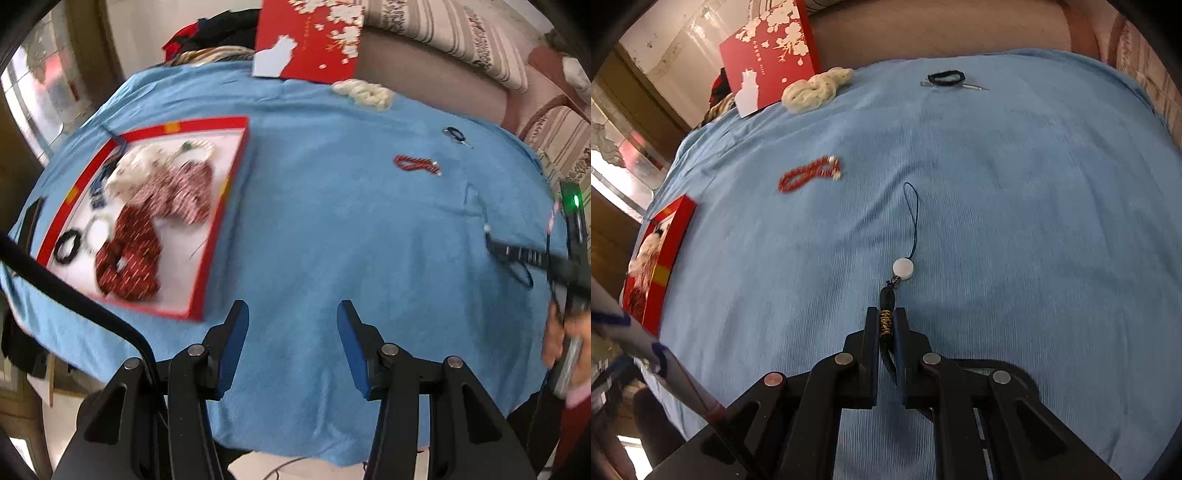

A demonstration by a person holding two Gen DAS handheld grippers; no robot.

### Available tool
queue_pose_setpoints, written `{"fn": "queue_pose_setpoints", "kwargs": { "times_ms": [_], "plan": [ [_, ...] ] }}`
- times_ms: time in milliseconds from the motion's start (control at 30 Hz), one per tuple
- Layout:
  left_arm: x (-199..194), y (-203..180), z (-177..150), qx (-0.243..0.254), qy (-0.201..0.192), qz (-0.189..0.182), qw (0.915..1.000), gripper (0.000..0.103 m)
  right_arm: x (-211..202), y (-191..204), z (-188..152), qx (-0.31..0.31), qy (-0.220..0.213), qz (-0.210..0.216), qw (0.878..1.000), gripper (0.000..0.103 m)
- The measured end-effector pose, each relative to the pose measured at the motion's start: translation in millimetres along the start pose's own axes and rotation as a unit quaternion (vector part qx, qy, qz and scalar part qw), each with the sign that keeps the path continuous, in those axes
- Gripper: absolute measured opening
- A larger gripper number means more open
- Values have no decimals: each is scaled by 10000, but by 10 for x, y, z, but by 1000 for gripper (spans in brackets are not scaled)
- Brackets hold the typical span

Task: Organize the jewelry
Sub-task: 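Grasp black lanyard by its white bead with right gripper while left gripper grasps red bead bracelet, then carry the lanyard and red bead bracelet over to the tray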

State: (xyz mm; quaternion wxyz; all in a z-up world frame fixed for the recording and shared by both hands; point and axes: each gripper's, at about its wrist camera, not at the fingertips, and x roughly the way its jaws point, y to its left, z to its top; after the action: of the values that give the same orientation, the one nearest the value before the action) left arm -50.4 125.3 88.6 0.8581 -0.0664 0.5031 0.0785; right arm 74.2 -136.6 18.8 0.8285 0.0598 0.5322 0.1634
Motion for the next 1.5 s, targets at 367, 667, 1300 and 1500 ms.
{"fn": "queue_pose_setpoints", "kwargs": {
  "times_ms": [367,667,1300,1500],
  "plan": [
    [561,-637,933,770,-197,-415,9960,48,23,49,-14,-256,-586,-343,9974,29],
    [1388,-1137,1558,1306,131,-844,9877,47,94,-15,-23,-252,-914,-194,9953,29],
    [1772,-1715,1579,2209,294,-1324,9658,15,121,-15,-10,-202,-970,-97,9950,30],
    [1566,-1720,1531,1999,267,-1459,9685,7,107,-40,-7,-123,-1009,-150,9947,16]
  ]
}}
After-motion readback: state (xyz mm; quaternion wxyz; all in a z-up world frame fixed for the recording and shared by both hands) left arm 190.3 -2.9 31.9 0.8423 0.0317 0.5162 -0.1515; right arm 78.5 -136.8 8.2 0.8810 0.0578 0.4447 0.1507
